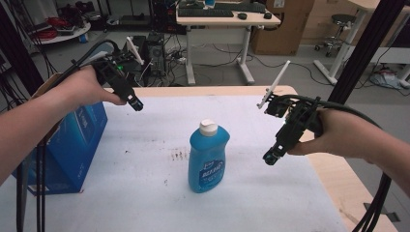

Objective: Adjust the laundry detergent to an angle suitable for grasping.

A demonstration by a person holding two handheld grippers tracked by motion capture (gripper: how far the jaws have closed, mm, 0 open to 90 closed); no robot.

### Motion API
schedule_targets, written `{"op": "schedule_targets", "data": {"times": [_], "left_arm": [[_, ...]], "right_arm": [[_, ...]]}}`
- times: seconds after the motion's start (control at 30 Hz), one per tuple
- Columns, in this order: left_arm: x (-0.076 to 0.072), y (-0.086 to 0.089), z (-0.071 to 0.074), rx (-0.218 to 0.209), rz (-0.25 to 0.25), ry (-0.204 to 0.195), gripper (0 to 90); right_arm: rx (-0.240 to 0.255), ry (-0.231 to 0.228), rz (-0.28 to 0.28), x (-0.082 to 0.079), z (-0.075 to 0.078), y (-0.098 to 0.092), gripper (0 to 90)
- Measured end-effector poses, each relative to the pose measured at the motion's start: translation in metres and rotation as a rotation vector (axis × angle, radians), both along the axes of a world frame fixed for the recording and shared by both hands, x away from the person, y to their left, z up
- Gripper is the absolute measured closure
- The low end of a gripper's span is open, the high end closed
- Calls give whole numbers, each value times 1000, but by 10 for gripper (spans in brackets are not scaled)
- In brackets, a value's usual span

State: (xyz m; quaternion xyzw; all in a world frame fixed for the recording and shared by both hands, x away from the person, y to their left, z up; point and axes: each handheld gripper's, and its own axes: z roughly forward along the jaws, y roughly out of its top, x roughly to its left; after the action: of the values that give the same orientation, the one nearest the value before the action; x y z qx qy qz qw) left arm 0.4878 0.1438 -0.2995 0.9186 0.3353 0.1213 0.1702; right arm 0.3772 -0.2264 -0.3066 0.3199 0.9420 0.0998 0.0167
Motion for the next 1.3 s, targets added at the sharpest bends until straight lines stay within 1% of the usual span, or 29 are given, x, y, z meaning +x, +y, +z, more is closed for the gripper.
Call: {"op": "schedule_targets", "data": {"times": [0.07,0.13,0.23,0.37,0.43,0.47,0.53,0.67,0.8,0.97,1.07,1.27,1.3], "left_arm": [[-1,-1,0,-3,-5,5,143],[-2,-1,1,0,-10,1,143],[-2,-1,3,-13,-8,-5,143],[-3,0,3,-9,-12,-1,143],[-3,0,3,-10,-11,0,143],[-3,0,3,-7,-17,2,143],[-4,0,3,-11,-15,8,143],[-5,1,4,-10,-16,2,143],[-6,2,5,-17,-17,1,143],[-8,3,7,-21,-21,1,143],[-10,4,10,-45,-21,-4,143],[-18,5,16,-55,-33,-13,143],[-19,5,18,-56,-39,-15,143]], "right_arm": [[0,3,-7,0,0,0,169],[-1,3,-6,-2,1,0,169],[1,-2,-6,-2,3,-1,169],[5,-6,-8,-1,5,-3,169],[7,-3,-14,-2,5,-3,169],[3,-1,-4,0,4,-3,169],[3,-2,-4,0,4,-3,169],[1,3,-7,3,3,-2,169],[8,2,5,4,1,-1,169],[5,1,1,5,2,-1,169],[3,4,-2,6,3,-1,169],[1,-2,3,6,4,-1,169],[1,0,-3,5,4,-1,169]]}}
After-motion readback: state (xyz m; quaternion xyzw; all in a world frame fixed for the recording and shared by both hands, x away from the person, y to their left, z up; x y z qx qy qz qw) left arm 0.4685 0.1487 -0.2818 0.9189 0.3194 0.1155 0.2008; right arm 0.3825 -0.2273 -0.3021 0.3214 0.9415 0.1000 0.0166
